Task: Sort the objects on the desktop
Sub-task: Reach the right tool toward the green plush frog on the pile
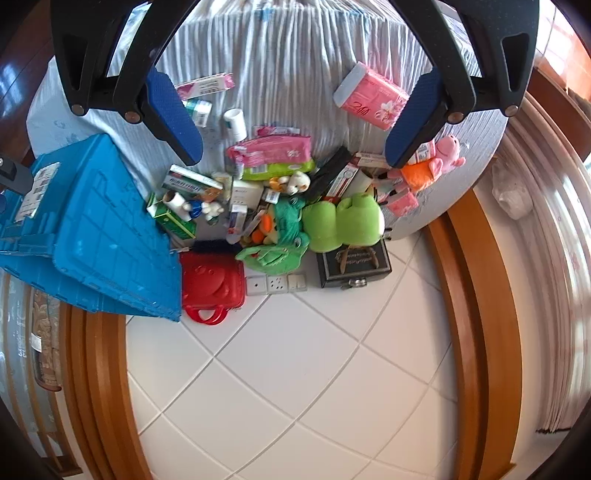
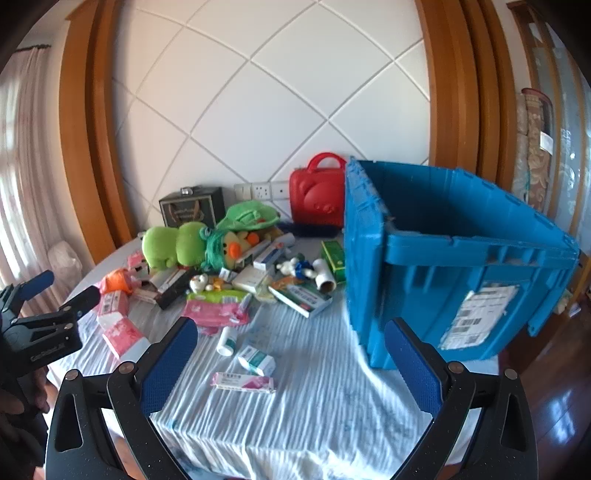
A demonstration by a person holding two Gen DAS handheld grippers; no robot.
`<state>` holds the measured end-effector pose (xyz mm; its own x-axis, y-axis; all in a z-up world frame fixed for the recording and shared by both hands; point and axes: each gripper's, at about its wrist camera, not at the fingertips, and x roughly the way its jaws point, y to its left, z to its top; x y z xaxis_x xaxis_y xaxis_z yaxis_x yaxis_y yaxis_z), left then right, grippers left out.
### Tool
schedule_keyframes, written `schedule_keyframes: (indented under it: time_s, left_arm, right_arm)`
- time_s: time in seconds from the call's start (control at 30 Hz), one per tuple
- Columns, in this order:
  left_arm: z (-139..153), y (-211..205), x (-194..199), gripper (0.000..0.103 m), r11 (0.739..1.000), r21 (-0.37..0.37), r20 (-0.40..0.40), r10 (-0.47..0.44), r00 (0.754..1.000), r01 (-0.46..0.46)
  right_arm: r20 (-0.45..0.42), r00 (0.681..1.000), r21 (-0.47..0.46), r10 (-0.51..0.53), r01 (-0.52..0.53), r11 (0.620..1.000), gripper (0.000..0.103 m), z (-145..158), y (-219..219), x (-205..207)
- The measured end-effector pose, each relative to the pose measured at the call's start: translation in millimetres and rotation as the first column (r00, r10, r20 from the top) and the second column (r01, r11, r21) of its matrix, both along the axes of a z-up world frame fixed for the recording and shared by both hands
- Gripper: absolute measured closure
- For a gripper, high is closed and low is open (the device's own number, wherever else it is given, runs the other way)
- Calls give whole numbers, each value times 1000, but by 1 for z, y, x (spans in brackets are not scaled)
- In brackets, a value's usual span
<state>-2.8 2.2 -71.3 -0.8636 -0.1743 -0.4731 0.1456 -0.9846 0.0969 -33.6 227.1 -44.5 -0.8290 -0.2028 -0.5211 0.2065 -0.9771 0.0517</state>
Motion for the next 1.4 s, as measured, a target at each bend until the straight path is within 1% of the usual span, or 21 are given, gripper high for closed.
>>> schedule_keyframes:
  time_s: [0.13,0.23,0.37,0.43,0.5,0.63,0.73,0.77,0.8,0.87,0.9,0.97,1.03,1.1,1.13,1.2,1.23,1.27,1.3,1.33,1.4]
  left_arm:
    - [-18,-37,-17,2,1000,6,30,18,999,-18]
    - [-29,-68,-34,2,1000,-2,59,21,998,-21]
    - [-37,-108,-61,2,1000,-24,88,4,996,-1]
    - [-38,-126,-74,2,999,-33,77,-13,997,15]
    - [-39,-143,-89,2,999,-40,73,-26,997,29]
    - [-45,-163,-115,2,996,-72,73,-50,996,56]
    - [-54,-177,-129,2,997,-49,99,-55,994,60]
    - [-56,-180,-134,2,999,-53,103,16,995,-10]
    - [-59,-185,-138,2,998,-60,112,28,993,-21]
    - [-65,-194,-147,2,997,-51,135,57,989,-51]
    - [-66,-198,-150,2,997,-44,141,68,988,-62]
    - [-69,-205,-153,2,995,-52,144,94,985,-88]
    - [-72,-210,-157,2,992,-64,158,116,981,-107]
    - [-76,-217,-160,2,984,-79,159,172,972,-161]
    - [-78,-222,-161,2,980,-71,166,194,967,-185]
    - [-84,-231,-161,2,973,-41,189,231,955,-227]
    - [-89,-235,-159,2,967,-35,202,254,946,-252]
    - [-93,-238,-157,2,961,-37,216,275,937,-274]
    - [-98,-241,-155,2,954,-46,229,298,927,-295]
    - [-100,-244,-152,2,948,-56,239,318,917,-314]
    - [-105,-246,-145,2,938,-56,254,344,904,-341]
  right_arm:
    - [55,998,16,13,-14,1000,0,-17,-24,-23]
    - [92,995,-4,27,-27,1000,0,-27,-45,-46]
    - [84,995,-2,52,-52,999,0,-28,-86,-76]
    - [68,995,2,76,-76,997,0,-26,-111,-93]
    - [50,994,21,100,-101,995,0,-27,-134,-107]
    - [59,988,79,145,-149,986,0,-37,-172,-134]
    - [74,980,58,185,-189,980,0,-42,-189,-155]
    - [67,976,68,206,-210,975,0,-41,-197,-165]
    - [48,973,86,226,-229,970,0,-39,-204,-171]
    - [6,949,159,316,-313,937,0,-35,-227,-188]
    - [7,930,194,369,-363,911,0,-35,-239,-197]
    - [36,858,275,513,-502,820,0,-41,-272,-222]
    - [38,816,369,577,-548,750,0,-50,-297,-242]
    - [58,772,436,633,-590,679,0,-62,-323,-269]
    - [60,756,452,652,-603,657,0,-66,-332,-278]
    - [86,714,509,695,-631,585,0,-80,-356,-299]
    - [106,681,552,724,-646,527,0,-89,-370,-306]
    - [116,655,585,747,-652,481,0,-98,-380,-312]
    - [136,621,622,772,-660,421,0,-108,-390,-318]
    - [172,581,657,795,-669,347,0,-122,-404,-326]
    - [243,527,692,815,-683,235,0,-145,-424,-342]
